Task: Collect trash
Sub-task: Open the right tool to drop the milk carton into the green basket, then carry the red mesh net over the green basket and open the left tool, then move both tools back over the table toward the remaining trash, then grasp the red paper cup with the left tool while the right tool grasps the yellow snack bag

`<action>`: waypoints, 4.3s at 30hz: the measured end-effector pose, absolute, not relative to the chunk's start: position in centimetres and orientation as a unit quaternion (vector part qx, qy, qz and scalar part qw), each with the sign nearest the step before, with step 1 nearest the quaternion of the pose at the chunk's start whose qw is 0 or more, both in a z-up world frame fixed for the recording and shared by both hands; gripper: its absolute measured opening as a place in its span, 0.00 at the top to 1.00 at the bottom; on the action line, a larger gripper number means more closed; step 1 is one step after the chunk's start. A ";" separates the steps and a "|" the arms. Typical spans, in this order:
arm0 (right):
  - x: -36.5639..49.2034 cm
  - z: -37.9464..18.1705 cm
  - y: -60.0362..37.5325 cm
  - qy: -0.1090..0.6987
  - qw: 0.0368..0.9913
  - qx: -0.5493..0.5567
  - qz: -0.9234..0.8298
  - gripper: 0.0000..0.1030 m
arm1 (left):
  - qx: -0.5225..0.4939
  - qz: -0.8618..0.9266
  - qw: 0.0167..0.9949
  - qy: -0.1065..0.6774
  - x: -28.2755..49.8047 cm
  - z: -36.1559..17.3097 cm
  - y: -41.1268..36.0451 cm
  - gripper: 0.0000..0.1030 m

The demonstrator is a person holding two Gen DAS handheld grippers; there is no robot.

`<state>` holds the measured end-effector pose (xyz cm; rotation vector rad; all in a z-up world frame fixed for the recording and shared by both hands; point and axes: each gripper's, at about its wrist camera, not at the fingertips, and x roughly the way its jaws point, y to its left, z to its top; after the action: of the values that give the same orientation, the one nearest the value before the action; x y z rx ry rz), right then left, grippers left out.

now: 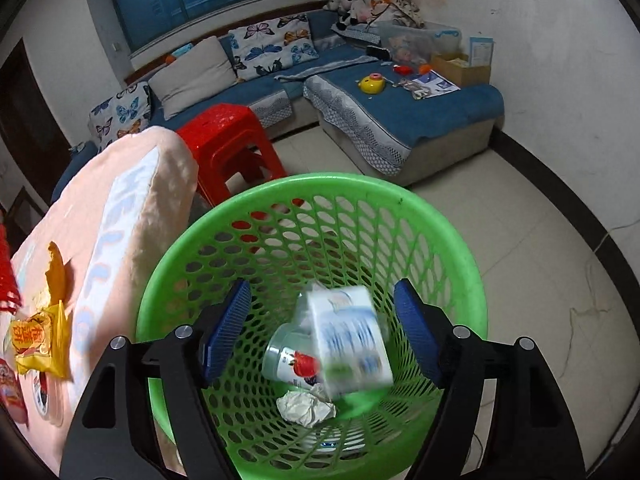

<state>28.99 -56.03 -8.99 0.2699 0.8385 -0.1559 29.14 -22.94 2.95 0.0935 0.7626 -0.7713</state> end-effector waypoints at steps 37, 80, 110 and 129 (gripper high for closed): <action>17.3 -4.6 -56.6 0.336 0.928 0.137 -0.084 0.24 | 0.068 -0.386 0.806 0.443 31.0 -3.5 -32.9 0.55; 21.0 -2.2 -34.5 0.344 0.922 0.034 0.176 0.15 | -0.137 0.118 0.889 0.421 20.9 -0.7 7.8 0.21; 25.2 -4.8 -29.5 0.388 0.894 -0.014 0.222 0.15 | -0.257 0.121 0.831 0.479 24.9 -8.2 11.9 0.25; 31.1 -6.7 -29.5 0.444 0.867 0.070 0.214 0.15 | -0.218 0.099 0.859 0.452 23.8 -6.3 11.9 0.30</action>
<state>31.11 -29.52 -6.73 0.1467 0.9299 0.4476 23.83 11.94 -6.31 -0.4585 0.9484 0.2071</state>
